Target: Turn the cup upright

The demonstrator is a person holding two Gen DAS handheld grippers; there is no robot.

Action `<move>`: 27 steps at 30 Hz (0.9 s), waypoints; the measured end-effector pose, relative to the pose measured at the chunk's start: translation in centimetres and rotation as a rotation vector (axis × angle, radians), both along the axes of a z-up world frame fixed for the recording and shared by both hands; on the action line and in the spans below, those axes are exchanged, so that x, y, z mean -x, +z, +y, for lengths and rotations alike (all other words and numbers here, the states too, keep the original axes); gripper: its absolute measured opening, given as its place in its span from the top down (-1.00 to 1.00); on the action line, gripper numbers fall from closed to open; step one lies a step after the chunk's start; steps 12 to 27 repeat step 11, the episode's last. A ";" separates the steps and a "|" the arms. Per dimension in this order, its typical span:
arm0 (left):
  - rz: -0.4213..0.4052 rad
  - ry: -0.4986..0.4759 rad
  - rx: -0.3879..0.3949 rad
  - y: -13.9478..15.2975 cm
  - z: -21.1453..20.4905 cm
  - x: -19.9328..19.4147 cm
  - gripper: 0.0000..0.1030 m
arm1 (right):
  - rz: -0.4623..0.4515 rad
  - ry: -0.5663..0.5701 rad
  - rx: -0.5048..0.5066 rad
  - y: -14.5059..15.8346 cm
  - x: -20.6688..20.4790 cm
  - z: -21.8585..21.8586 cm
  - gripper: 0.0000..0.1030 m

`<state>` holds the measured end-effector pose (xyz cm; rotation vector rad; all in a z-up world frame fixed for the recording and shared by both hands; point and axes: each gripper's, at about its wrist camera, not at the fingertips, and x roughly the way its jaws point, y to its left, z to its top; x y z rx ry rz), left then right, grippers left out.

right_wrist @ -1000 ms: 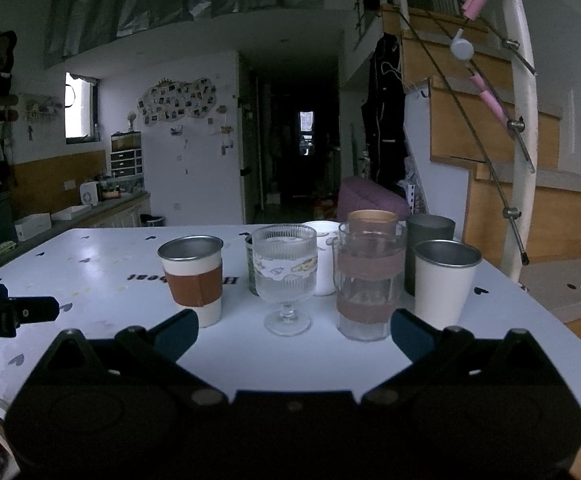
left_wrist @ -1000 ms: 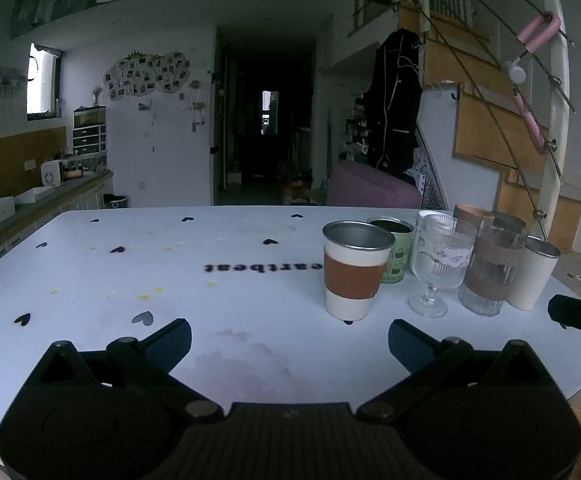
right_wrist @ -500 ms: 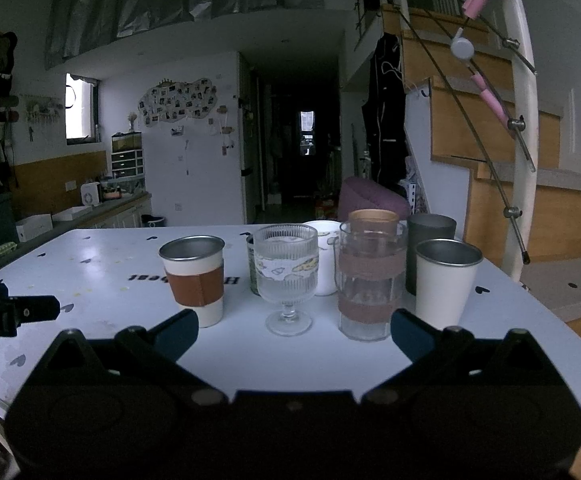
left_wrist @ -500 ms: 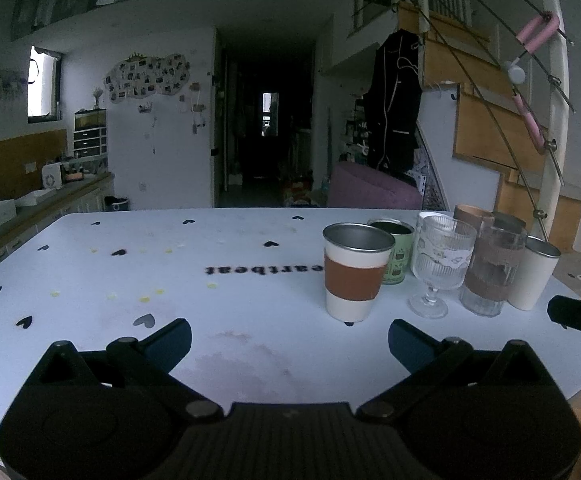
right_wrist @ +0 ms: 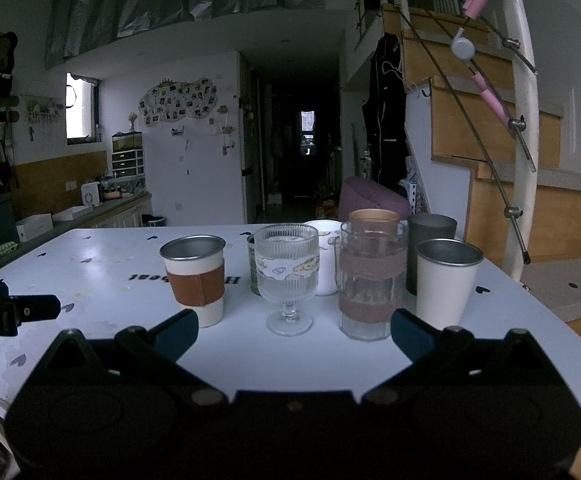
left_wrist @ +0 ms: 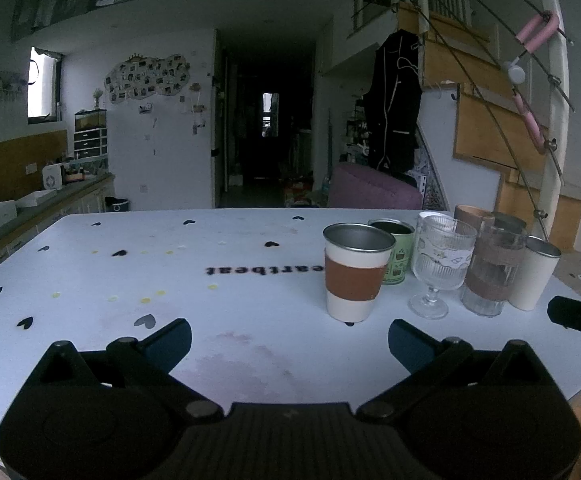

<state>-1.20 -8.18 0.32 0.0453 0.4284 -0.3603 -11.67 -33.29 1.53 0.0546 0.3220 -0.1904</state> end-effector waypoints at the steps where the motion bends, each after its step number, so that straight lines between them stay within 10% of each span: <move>1: -0.001 0.000 0.000 0.0 0.0 0.0 -1.00 | 0.000 0.000 0.000 0.0 0.0 0.0 -1.00; 27: -0.002 0.001 -0.003 0.0 0.0 0.0 -1.00 | 0.000 0.000 0.000 0.0 0.0 0.0 -1.00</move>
